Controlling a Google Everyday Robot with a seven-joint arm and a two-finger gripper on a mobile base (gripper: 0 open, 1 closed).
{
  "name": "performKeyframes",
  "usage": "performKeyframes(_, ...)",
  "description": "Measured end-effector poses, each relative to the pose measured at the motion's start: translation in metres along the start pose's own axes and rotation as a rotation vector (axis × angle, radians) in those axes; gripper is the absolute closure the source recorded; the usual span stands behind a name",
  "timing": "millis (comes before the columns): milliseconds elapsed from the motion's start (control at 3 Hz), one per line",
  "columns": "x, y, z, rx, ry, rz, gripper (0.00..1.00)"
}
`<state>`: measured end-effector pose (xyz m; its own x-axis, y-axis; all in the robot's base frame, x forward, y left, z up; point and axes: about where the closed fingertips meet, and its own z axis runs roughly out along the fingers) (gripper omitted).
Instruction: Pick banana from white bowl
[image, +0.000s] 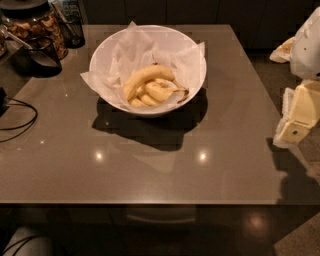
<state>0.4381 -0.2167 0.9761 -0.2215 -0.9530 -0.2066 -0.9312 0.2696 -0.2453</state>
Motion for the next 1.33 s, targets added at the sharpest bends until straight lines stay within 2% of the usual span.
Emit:
performKeyframes(333,0.000,0.000,0.000,0.000,0.000,0.000,0.00)
performKeyframes(667,-0.030,-0.018,-0.001,-0.017,0.020,-0.021,0.00)
performKeyframes(1000,-0.084,-0.053,0.005,-0.024,0.039,-0.100,0.00)
performKeyframes(1333,-0.131,-0.081,0.014,-0.011,0.026,-0.179,0.00)
